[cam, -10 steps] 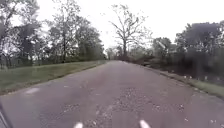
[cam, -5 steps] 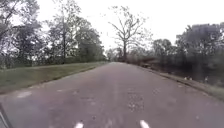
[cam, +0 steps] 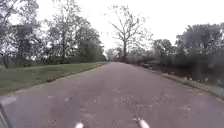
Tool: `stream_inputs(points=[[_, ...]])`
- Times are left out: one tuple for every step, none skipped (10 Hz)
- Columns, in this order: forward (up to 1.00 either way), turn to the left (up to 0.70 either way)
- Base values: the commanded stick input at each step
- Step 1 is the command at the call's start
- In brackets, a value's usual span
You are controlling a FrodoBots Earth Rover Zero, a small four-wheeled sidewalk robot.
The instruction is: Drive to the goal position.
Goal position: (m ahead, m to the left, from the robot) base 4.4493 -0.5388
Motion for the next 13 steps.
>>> stream_inputs(points=[[0.7,0.0],[0.7,0.0],[0.7,0.0],[0.7,0.0],[0.7,0.0],[0.7,0.0],[0.7,0.0],[0.7,0.0],[0.7,0.0],[0.7,0.0],[0.7,0.0],[0.7,0.0],[0.7,0.0]])
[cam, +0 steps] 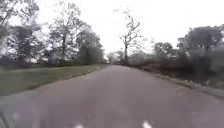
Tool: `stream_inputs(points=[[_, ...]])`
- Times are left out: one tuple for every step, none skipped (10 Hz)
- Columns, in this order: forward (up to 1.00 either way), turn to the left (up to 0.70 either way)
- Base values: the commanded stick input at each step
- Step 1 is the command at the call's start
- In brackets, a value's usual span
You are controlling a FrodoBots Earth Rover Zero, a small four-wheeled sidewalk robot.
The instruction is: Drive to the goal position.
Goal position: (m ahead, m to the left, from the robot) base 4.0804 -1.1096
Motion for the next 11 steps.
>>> stream_inputs(points=[[0.7,0.0],[0.7,0.0],[0.7,0.0],[0.7,0.0],[0.7,0.0],[0.7,0.0],[0.7,0.0],[0.7,0.0],[0.7,0.0],[0.7,0.0],[0.7,0.0]])
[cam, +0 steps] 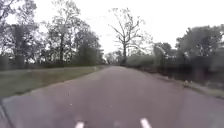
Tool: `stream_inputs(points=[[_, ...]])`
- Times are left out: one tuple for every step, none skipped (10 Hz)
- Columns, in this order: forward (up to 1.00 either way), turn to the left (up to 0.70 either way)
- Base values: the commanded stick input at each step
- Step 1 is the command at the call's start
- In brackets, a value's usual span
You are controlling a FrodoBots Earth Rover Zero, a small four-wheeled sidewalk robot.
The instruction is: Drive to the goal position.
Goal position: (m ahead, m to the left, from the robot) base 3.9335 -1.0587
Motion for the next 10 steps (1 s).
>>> stream_inputs(points=[[0.7,0.0],[0.7,0.0],[0.7,0.0],[0.7,0.0],[0.7,0.0],[0.7,0.0],[0.7,0.0],[0.7,0.0],[0.7,0.0],[0.7,0.0]])
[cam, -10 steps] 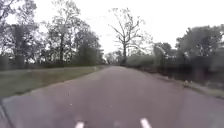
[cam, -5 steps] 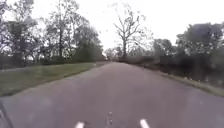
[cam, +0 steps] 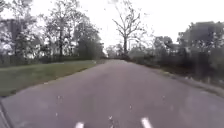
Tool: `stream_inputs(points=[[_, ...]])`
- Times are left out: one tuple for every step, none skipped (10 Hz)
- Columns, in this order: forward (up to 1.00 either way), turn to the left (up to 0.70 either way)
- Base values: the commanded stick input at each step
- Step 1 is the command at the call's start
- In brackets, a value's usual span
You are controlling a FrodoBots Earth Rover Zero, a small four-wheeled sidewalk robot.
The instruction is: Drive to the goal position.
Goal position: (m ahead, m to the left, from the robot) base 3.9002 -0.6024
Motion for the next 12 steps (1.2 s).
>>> stream_inputs(points=[[0.7,0.0],[0.7,0.0],[0.7,0.0],[0.7,0.0],[0.7,0.0],[0.7,0.0],[0.7,0.0],[0.7,0.0],[0.7,0.0],[0.7,0.0],[0.7,0.0],[0.7,0.0]])
